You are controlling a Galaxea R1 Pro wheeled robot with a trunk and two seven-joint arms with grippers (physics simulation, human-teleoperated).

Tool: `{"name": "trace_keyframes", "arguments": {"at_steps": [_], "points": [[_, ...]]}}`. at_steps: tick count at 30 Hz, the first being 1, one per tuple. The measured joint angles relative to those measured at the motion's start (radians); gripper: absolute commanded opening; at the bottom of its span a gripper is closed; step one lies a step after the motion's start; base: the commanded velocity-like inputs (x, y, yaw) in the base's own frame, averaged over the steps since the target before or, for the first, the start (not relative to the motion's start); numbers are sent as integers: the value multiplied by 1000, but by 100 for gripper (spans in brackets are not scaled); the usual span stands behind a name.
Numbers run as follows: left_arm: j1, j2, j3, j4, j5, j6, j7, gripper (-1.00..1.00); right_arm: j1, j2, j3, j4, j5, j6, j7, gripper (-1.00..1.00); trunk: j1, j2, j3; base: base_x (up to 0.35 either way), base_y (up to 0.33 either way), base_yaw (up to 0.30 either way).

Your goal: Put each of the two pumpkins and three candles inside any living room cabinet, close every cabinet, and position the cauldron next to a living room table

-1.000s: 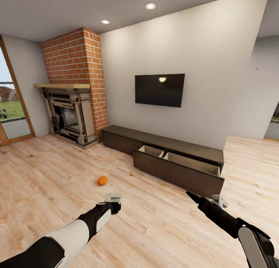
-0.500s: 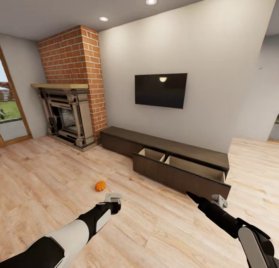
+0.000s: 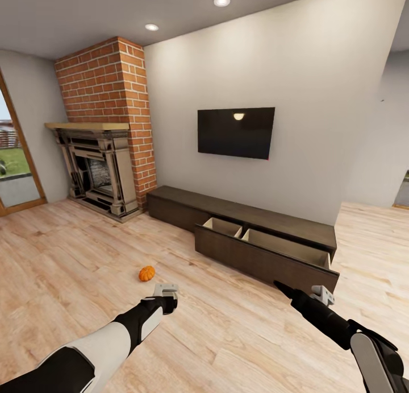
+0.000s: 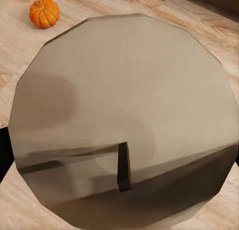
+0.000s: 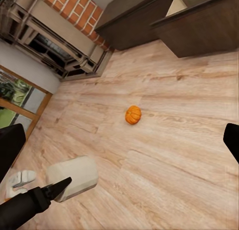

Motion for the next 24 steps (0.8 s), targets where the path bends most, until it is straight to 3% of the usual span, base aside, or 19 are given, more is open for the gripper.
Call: {"name": "trace_keyframes", "arguments": {"at_steps": [16,24], "points": [[0,0,0,0,0,0,0,-100,0,-2,-1,0,-1,1,0,100,0,0,0,0,0,0],[0,0,0,0,0,0,0,-100,0,7,-29,-1,-3,0,1,100,0,0,0,0,0,0]]}}
